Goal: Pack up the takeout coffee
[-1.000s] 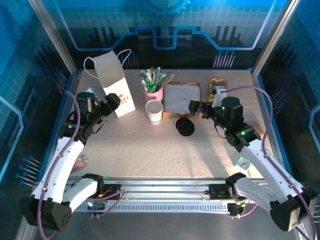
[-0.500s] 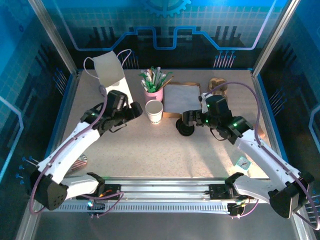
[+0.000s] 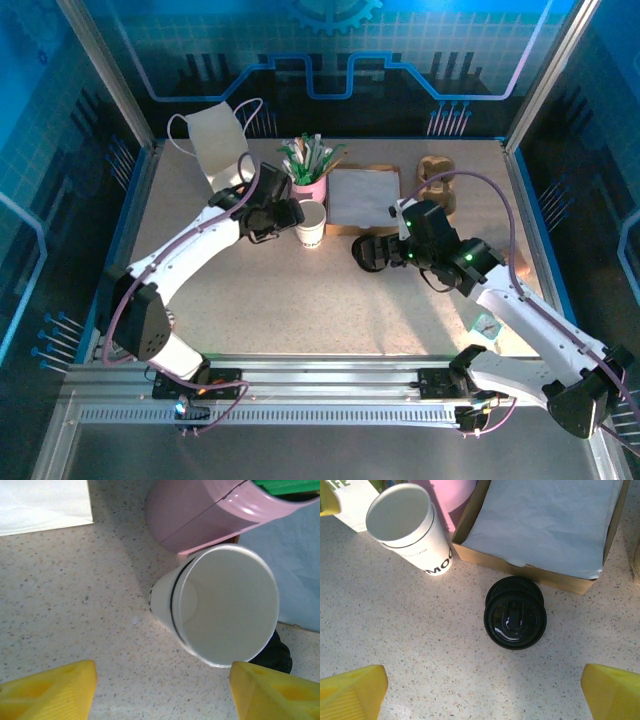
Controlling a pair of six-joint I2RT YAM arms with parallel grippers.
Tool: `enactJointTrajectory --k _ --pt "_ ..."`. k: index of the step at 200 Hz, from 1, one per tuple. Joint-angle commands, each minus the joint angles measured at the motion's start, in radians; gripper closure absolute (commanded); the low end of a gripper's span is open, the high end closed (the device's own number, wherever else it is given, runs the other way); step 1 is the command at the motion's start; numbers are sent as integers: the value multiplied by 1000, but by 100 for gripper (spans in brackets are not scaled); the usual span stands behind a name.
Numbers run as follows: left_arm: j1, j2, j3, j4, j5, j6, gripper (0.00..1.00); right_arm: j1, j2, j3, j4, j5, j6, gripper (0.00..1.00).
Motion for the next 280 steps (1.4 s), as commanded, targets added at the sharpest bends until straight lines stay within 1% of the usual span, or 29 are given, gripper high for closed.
enactJointTrajectory --k 1,55,68,128,137,152,165,185,206,242,280 --pt "-10 49 58 -27 3 17 30 28 -20 12 -51 32 -21 0" --pt "-11 122 91 -33 -22 30 43 66 -37 36 -96 66 -40 0" --pt "-10 133 97 -32 -27 35 48 73 -41 42 -104 67 -44 0" --pt "-10 177 134 -44 -51 44 54 106 -52 42 -124 89 -54 0" --pt "-10 184 138 -44 -48 46 56 109 -52 42 -126 92 -53 0" --pt "-11 195 149 -50 -49 46 57 116 -52 42 -130 98 -55 0" --pt "-11 200 152 -54 -47 46 62 123 -51 51 -140 104 -53 0" --pt "-10 202 156 -55 -50 46 64 136 -54 59 -145 117 -58 0" --pt "-10 206 166 -60 -51 45 70 148 -52 65 -145 122 -62 0" --pt "-10 210 177 -71 -51 46 75 163 -46 66 -155 133 -65 0" --pt "-10 217 181 -77 -50 49 78 176 -48 63 -161 148 -67 0"
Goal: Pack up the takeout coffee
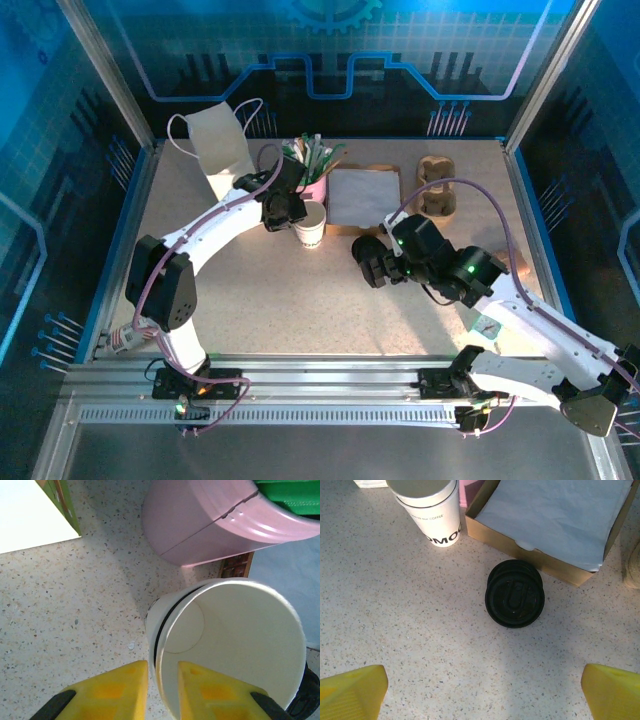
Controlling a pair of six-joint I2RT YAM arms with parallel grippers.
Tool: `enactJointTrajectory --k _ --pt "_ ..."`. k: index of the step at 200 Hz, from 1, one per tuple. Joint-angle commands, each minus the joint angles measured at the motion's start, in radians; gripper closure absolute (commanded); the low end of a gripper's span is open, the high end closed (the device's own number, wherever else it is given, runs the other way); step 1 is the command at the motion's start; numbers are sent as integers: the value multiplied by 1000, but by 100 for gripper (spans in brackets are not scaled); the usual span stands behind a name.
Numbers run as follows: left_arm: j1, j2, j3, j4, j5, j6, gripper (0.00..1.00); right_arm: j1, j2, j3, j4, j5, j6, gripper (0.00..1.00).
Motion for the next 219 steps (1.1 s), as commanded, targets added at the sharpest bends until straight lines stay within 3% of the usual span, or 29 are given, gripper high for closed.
enactJointTrajectory --k 1,115,152,219 --pt "-7 19 28 -36 -15 17 78 19 -11 27 -24 25 -15 0" --pt "-6 38 64 -73 -21 21 89 31 -12 25 -29 34 -22 0" --pt "-7 38 84 -92 -25 25 100 34 -10 25 -31 36 -24 0" --pt "-7 -43 0 -21 13 -32 100 35 13 13 14 -3 -7 0"
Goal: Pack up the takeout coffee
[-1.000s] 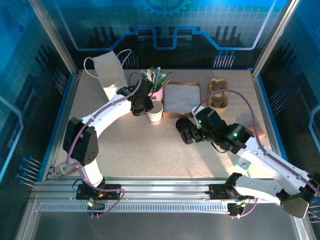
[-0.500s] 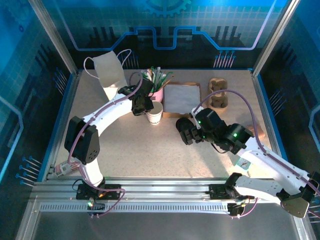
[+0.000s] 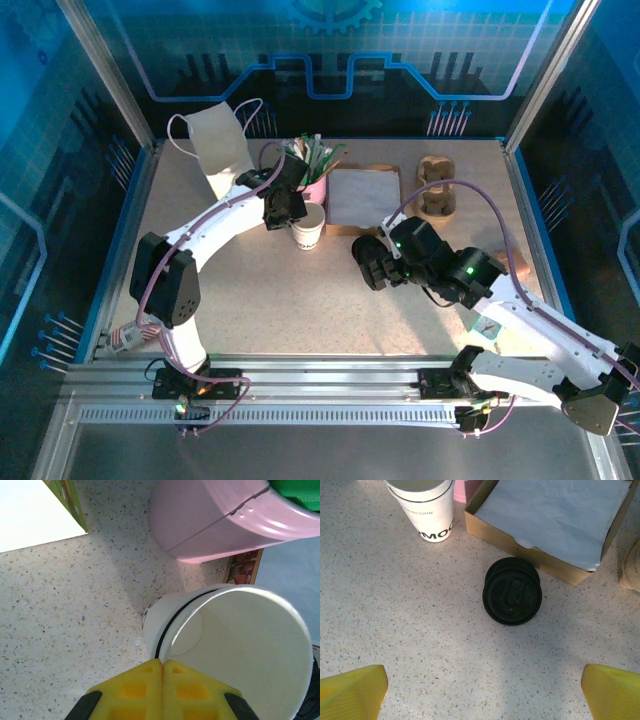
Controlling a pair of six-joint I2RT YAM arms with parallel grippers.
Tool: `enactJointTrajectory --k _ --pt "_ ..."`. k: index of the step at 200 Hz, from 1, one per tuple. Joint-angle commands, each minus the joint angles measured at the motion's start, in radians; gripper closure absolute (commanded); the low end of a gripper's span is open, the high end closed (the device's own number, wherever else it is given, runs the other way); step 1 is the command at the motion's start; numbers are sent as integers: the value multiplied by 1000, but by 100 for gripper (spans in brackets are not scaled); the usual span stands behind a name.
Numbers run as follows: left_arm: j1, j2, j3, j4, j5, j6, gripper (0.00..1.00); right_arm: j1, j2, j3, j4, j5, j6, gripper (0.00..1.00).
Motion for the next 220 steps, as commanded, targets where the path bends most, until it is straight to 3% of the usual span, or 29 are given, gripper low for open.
enactJointTrajectory --k 1,42,86,138,220 --pt "-7 -71 -47 37 19 -33 100 15 10 12 29 -27 7 0" --pt "-7 -143 -145 120 67 -86 100 -16 55 -38 227 -228 184 0" --pt "-7 -197 -207 155 91 -108 100 -130 92 -152 531 -484 493 0" --pt "-6 -244 -248 170 102 -121 100 -206 174 -246 739 -567 717 6" --pt "-6 -281 -290 180 112 -129 100 -204 350 -264 942 -595 911 8"
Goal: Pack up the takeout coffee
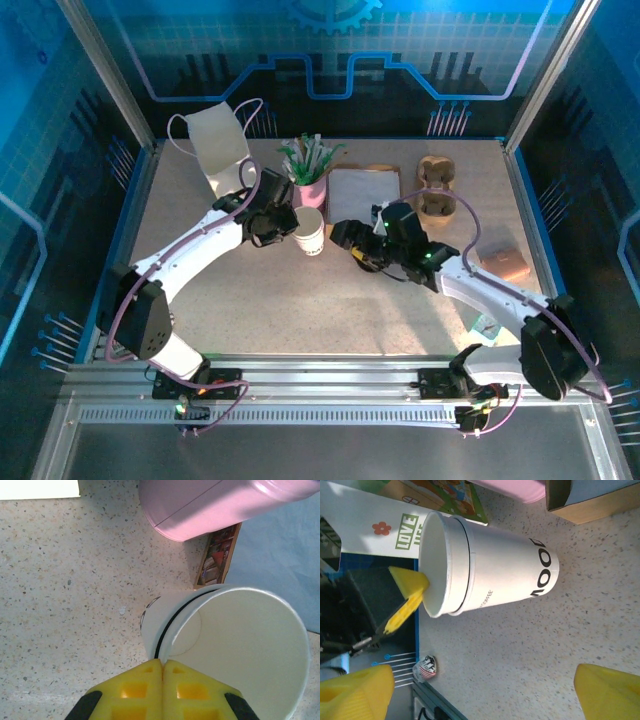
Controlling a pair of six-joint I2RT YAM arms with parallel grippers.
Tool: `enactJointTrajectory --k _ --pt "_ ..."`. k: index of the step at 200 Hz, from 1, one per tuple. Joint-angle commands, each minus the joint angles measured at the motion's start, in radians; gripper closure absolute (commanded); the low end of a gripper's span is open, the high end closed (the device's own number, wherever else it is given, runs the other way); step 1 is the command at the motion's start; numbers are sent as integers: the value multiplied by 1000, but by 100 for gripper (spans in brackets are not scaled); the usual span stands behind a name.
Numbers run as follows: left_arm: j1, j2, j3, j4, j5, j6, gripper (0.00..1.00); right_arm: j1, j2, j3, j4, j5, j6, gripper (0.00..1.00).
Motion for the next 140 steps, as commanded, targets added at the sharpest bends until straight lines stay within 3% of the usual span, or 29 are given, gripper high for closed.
enactJointTrajectory --k 1,140 --pt "-6 -42 -17 13 16 -16 100 -4 64 -14 118 -43 108 8" --pt "0 -70 -51 33 29 -25 100 35 280 -9 332 4 206 13"
